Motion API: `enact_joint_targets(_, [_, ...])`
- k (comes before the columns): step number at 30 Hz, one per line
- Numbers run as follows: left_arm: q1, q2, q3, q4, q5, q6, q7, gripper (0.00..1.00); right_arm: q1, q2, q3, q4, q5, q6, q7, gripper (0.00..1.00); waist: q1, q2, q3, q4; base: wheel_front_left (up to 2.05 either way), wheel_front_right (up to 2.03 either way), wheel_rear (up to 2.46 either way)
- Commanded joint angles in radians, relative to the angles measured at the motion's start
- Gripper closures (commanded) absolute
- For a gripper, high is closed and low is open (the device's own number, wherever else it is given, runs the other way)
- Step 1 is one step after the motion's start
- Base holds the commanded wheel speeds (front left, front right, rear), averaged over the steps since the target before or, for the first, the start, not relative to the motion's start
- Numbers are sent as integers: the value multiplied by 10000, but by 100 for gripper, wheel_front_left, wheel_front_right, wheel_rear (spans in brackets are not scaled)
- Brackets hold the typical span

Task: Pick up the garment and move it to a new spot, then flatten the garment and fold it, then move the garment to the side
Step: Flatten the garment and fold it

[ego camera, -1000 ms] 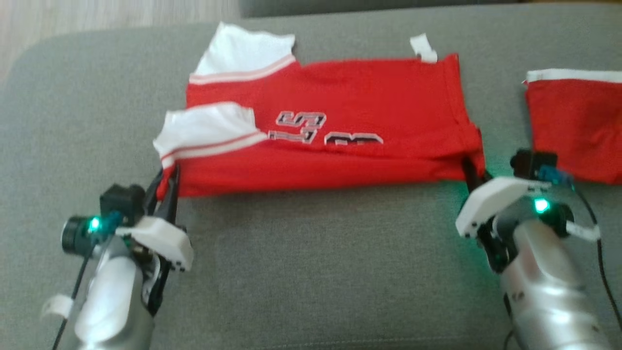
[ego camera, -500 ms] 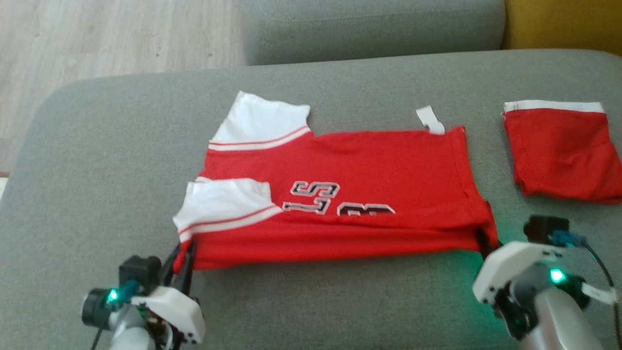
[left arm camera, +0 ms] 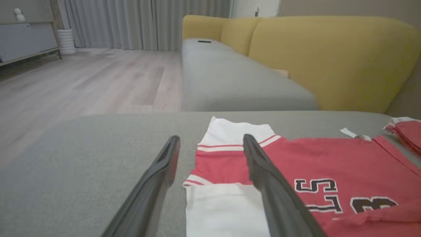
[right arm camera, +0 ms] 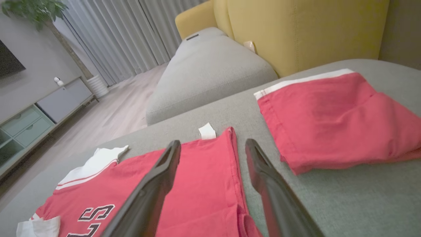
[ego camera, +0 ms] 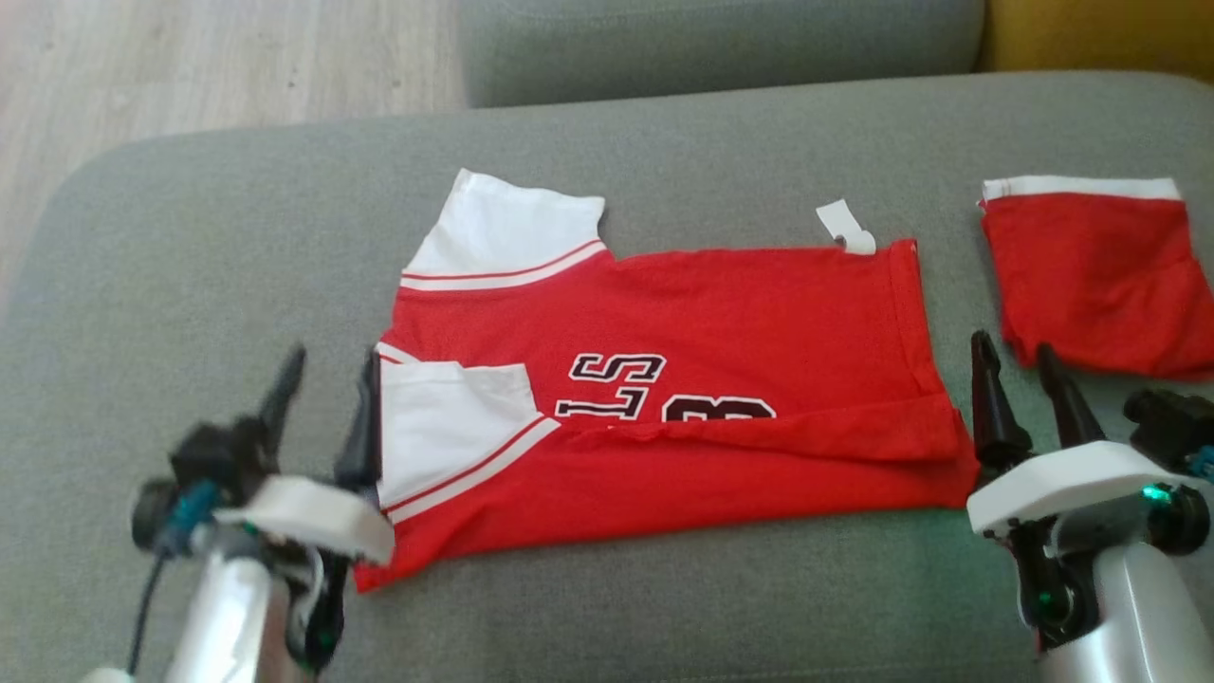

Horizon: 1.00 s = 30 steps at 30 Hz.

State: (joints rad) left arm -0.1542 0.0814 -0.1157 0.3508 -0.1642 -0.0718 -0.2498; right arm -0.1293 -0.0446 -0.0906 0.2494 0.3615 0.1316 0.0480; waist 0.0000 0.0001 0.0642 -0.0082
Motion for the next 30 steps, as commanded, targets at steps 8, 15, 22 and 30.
enact_joint_targets(8, [-1222,227,669,-715,-175,-340,-118,0,-1022,-58,529,-355,-30,-9,-645,0,0,-1,726,-326,0,0,0])
enact_joint_targets(15, [-3760,1241,-180,642,-674,-573,493,0,-2254,-57,805,-374,-616,-9,-407,0,0,-1,1789,-675,0,0,0])
enact_joint_targets(22, [-7005,3396,-3391,1924,-2957,-585,2588,0,-3777,-57,1120,-511,-934,-9,-6,0,0,-1,3015,-1240,0,0,0])
enact_joint_targets(30, [-9499,5240,-6334,2982,-5468,-587,4392,0,-4912,-57,1696,-699,-1000,-9,151,0,0,-1,4104,-1959,0,0,0])
